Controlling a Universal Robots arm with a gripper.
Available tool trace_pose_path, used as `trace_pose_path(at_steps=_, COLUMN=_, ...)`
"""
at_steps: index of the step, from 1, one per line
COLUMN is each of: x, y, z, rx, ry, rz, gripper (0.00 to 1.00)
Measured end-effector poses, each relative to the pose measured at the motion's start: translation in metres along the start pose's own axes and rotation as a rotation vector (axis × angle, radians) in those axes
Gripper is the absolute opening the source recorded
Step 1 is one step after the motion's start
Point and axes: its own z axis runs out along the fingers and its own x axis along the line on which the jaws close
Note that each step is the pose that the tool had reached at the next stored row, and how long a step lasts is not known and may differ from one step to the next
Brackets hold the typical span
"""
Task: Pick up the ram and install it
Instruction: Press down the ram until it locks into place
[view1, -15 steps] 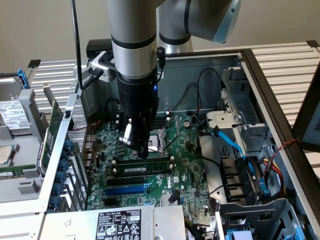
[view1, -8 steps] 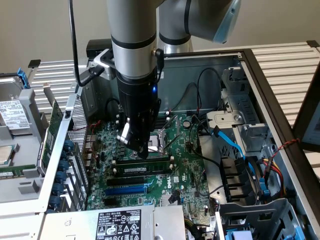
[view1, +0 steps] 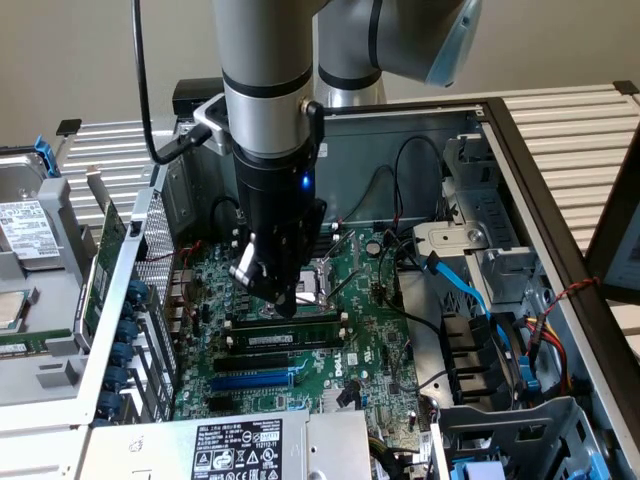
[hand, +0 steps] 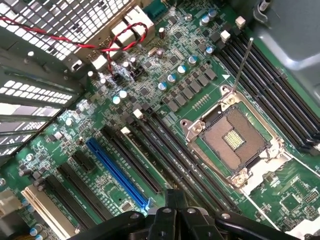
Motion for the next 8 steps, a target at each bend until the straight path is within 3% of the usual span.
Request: trace_pose_path(at_steps=8, x=0.0, y=0.0, z=0.0, rx=-0.0014, ry=0.0005, rz=0.132, gripper=0.11)
